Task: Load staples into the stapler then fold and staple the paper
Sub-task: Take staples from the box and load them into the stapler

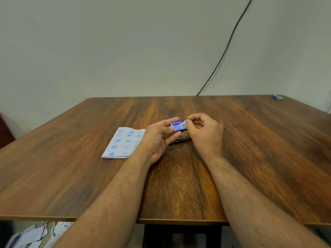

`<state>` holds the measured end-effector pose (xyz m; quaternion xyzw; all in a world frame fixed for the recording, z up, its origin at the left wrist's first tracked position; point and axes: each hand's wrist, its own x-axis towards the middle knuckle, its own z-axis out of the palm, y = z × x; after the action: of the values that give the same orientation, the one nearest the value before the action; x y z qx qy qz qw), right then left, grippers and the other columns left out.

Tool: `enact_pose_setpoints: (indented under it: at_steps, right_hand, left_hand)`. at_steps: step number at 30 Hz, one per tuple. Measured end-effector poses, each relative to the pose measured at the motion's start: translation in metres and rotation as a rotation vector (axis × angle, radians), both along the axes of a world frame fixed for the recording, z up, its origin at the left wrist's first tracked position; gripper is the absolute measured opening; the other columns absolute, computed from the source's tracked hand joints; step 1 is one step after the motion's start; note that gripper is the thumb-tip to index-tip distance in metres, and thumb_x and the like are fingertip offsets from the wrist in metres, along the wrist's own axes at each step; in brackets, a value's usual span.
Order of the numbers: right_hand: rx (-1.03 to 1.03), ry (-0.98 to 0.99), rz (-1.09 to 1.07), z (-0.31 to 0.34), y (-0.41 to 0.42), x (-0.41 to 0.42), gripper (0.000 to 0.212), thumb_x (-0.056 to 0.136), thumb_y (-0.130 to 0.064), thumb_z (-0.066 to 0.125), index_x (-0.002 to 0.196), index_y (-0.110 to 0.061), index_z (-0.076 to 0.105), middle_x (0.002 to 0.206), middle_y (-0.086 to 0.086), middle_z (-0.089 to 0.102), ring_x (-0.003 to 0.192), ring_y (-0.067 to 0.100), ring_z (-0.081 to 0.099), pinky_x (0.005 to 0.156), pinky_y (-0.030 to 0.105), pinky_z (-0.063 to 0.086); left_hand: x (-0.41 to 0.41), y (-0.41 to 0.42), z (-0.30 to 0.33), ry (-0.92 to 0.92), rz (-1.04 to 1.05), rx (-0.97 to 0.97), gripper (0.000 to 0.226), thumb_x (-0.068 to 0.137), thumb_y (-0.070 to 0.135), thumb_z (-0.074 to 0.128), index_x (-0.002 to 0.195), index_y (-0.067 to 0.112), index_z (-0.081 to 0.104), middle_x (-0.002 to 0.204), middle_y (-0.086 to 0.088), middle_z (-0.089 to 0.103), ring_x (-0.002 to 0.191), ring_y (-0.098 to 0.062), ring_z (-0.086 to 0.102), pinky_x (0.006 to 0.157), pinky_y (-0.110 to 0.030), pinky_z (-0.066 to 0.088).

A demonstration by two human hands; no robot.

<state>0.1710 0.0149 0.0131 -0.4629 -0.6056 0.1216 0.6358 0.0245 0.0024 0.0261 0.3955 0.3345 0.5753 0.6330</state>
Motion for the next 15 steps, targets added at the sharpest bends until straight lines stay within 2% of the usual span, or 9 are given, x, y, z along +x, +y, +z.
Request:
enact_pose_setpoints:
  at_steps: [2, 5, 10, 15]
  right_hand:
    - [-0.028, 0.061, 0.016, -0.0003, 0.0010, 0.0000, 0.007, 0.088, -0.012, 0.072, 0.088, -0.019, 0.074, 0.079, -0.018, 0.071, 0.075, -0.002, 0.072, 0.062, 0.020, 0.059]
    - [-0.078, 0.124, 0.033, 0.0016, 0.0007, 0.0011, 0.006, 0.091, -0.012, 0.072, 0.091, -0.017, 0.074, 0.080, -0.013, 0.072, 0.077, -0.004, 0.072, 0.055, 0.019, 0.058]
    - [-0.179, 0.281, 0.157, 0.0041, -0.0031, 0.0019, 0.003, 0.094, -0.011, 0.070, 0.093, -0.012, 0.073, 0.086, 0.002, 0.077, 0.073, 0.005, 0.076, 0.049, 0.025, 0.059]
    - [-0.205, 0.294, 0.188, 0.0060, -0.0033, 0.0005, 0.003, 0.094, -0.008, 0.069, 0.095, -0.007, 0.072, 0.083, 0.005, 0.077, 0.063, 0.014, 0.076, 0.049, 0.022, 0.057]
  left_hand:
    - [-0.0022, 0.0009, -0.0006, 0.004, -0.006, -0.031, 0.036, 0.094, -0.013, 0.044, 0.107, 0.004, 0.073, 0.106, -0.016, 0.075, 0.088, -0.018, 0.076, 0.074, -0.022, 0.062]
    - [-0.0045, 0.0020, -0.0008, 0.035, -0.011, -0.083, 0.038, 0.094, -0.013, 0.045, 0.107, 0.006, 0.075, 0.113, -0.018, 0.073, 0.095, -0.023, 0.076, 0.076, -0.025, 0.063]
    - [-0.0035, 0.0038, -0.0014, 0.064, 0.058, -0.077, 0.034, 0.091, -0.013, 0.049, 0.109, 0.003, 0.073, 0.100, -0.015, 0.078, 0.088, -0.019, 0.077, 0.068, -0.021, 0.062]
    - [-0.0037, 0.0043, -0.0017, 0.065, 0.078, -0.046, 0.032, 0.092, -0.009, 0.049, 0.108, 0.004, 0.073, 0.104, -0.018, 0.076, 0.096, -0.022, 0.075, 0.074, -0.024, 0.063]
